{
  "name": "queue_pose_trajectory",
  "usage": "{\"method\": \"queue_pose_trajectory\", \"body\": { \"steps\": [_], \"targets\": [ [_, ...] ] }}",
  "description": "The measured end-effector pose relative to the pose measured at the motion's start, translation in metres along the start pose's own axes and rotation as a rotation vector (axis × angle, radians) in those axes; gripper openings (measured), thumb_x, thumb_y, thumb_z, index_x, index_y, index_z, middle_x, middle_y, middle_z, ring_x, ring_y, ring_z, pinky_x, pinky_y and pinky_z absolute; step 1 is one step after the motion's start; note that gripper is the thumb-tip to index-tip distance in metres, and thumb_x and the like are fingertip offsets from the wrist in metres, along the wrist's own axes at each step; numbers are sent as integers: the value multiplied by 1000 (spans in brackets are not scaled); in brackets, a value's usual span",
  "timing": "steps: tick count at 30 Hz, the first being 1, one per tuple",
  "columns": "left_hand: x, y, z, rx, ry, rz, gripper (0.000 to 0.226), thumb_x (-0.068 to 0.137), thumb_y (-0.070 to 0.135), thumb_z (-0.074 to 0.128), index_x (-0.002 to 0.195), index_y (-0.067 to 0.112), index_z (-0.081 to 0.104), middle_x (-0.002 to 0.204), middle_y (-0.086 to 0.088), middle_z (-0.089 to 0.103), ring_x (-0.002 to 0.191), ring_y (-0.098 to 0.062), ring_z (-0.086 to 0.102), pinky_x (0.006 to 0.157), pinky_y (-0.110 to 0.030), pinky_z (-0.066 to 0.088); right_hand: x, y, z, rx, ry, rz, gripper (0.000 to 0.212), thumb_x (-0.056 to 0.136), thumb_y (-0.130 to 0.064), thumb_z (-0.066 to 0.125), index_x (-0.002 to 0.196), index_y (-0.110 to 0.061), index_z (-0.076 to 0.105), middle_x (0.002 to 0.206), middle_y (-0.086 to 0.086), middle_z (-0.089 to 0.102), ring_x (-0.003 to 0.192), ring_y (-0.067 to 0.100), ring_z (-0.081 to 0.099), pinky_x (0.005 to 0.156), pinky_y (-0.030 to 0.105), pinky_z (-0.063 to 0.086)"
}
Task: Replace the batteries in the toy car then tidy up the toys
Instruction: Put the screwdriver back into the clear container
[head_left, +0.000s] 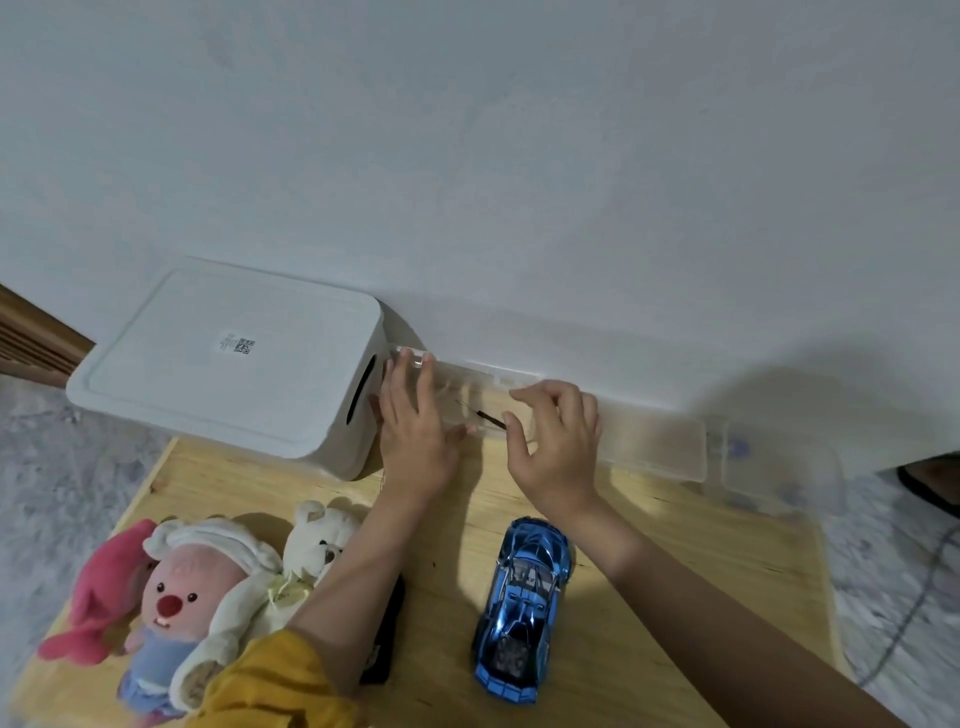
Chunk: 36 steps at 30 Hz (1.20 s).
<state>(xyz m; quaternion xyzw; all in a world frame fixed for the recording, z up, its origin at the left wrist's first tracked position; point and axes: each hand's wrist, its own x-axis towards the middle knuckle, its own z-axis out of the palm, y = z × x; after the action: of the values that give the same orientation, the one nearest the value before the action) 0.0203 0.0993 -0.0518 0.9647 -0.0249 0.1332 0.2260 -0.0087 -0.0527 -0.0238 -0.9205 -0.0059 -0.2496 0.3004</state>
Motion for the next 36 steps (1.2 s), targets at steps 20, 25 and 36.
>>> {"method": "queue_pose_trajectory", "body": {
  "steps": [20,25,36],
  "targets": [
    [-12,-10,-2,-34,-201,-19,49,85,20,68,130,7,54,136,-27,41,124,-45,43,84,-52,52,-3,23,16,-244,-530,-314,57,61,13,71,114,-8,66,118,13,66,109,31,63,85,43,53],
    [-14,-8,-10,15,-321,-24,61,89,26,62,143,14,38,151,-20,25,137,-35,31,101,-43,42,0,18,0,-245,-723,-303,57,94,7,30,148,-10,22,157,10,18,146,25,12,117,36,12],
    [-62,16,-108,-160,-119,65,67,91,21,59,149,15,25,159,-2,12,145,-11,1,116,-39,5,-1,-37,-21,-25,-642,-189,57,96,-12,43,148,-10,20,158,8,13,146,19,7,115,37,-6]
  ]
}}
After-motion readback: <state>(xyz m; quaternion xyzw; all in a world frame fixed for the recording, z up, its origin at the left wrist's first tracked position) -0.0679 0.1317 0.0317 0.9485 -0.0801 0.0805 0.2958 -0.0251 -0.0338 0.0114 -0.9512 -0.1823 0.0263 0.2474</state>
